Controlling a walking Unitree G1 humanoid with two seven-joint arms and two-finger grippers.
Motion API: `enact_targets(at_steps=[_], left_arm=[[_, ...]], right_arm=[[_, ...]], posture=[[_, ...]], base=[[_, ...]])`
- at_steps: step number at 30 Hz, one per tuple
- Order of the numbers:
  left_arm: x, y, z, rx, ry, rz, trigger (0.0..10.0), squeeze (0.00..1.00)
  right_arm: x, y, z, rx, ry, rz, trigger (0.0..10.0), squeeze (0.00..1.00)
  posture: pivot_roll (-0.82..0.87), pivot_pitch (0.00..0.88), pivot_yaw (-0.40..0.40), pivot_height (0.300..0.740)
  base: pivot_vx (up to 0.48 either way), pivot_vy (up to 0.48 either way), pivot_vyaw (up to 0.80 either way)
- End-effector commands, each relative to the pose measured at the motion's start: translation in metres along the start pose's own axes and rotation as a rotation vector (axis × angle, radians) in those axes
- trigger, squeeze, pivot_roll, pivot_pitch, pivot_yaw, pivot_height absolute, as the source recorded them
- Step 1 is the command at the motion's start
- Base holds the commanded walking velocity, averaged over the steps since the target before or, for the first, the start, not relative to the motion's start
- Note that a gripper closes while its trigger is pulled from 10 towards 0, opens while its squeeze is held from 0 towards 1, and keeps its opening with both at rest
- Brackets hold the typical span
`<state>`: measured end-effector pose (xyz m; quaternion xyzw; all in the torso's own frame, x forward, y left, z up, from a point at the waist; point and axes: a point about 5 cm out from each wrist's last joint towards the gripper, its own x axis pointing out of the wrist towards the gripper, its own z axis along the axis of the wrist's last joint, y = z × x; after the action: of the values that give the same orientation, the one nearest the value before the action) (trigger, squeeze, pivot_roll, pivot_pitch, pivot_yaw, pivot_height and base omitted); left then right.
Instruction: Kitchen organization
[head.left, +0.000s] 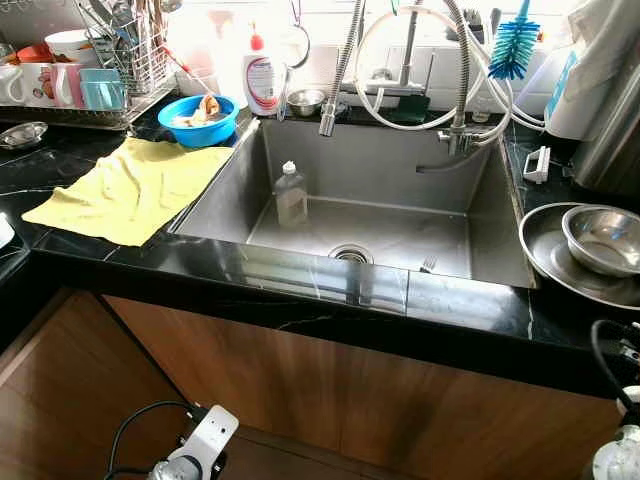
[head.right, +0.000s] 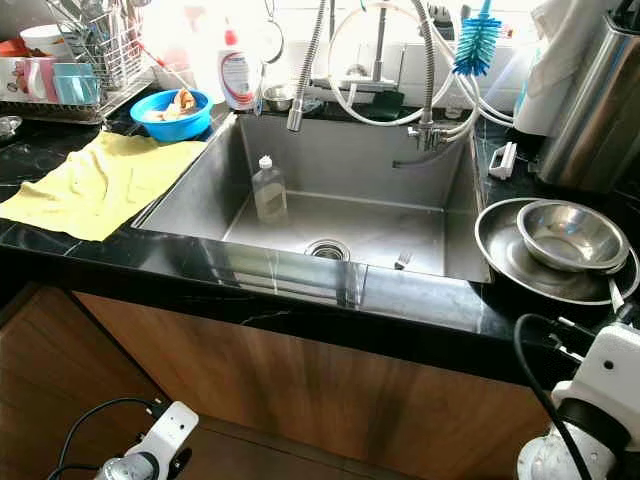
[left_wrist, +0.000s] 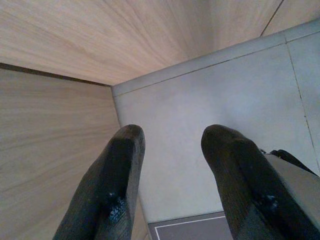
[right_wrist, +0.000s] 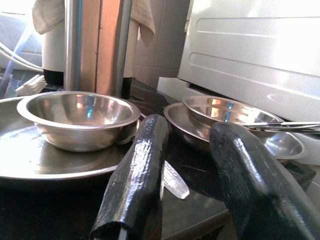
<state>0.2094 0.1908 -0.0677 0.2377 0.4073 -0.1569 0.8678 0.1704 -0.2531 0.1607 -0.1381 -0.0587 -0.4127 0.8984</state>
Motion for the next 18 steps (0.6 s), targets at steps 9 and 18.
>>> enact_targets(at_steps=[9, 18], left_arm=[[-0.0011, 0.0014, -0.0043, 0.021, 0.014, -0.004, 10.0, 0.00], [-0.0012, 0.0020, -0.0044, 0.024, 0.014, -0.003, 10.0, 0.00]], right_arm=[[-0.0081, -0.0004, 0.0011, 0.075, 0.038, -0.036, 10.0, 0.89], [-0.0108, 0.0031, -0.0009, 0.086, 0.058, -0.029, 10.0, 0.00]], posture=[[-0.14, 0.000, 0.044, 0.740], [-0.14, 0.000, 0.045, 0.740]], base=[[0.000, 0.000, 0.00], [0.000, 0.000, 0.00]])
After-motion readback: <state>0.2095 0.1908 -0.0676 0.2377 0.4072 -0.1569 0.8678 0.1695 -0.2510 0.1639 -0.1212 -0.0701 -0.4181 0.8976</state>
